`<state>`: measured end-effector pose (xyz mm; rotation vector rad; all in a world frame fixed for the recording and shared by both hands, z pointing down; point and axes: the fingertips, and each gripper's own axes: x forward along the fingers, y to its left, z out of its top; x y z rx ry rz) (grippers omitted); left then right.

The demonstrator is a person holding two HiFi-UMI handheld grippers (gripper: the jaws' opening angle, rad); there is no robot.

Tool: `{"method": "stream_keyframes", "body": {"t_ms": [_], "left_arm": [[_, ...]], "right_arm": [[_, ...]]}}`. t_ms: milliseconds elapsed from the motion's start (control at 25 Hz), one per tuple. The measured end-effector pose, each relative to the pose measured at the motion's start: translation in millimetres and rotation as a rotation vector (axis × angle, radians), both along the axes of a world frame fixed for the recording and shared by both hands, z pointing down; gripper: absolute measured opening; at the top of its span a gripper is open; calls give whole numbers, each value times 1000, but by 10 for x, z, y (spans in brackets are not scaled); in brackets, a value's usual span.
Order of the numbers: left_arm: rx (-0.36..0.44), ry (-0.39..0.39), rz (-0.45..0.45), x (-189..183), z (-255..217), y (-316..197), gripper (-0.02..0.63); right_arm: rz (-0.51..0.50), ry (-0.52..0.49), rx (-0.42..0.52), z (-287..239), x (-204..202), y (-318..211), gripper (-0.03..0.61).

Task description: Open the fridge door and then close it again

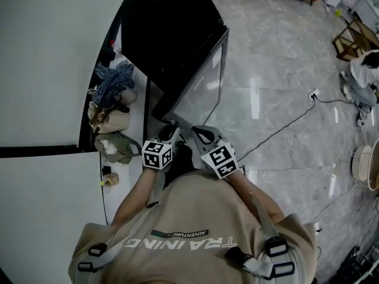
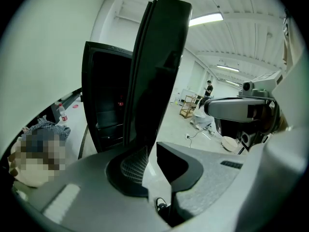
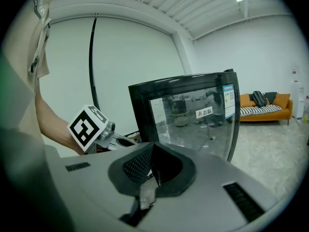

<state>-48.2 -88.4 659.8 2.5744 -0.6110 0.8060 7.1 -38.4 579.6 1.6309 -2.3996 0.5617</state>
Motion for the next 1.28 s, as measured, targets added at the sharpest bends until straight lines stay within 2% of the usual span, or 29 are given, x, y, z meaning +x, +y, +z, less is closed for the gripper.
{"method": "stream_keyframes", "body": {"t_ms": [160,520,840,1280], "left_arm": [[16,-23,-66,104,7,196,40],[-12,-61,-121,285,18,453,38],[-25,-76,-103,272,59,473,38],[-6,-57,-44,297,108,442,37]], "right_arm": [[17,-15,4,14,155,191,-5],[43,-64,-18,97,331,478,-5],[108,-66,-40,166,339,616,-5],[203,17,-40,4,313,706,-5]]}}
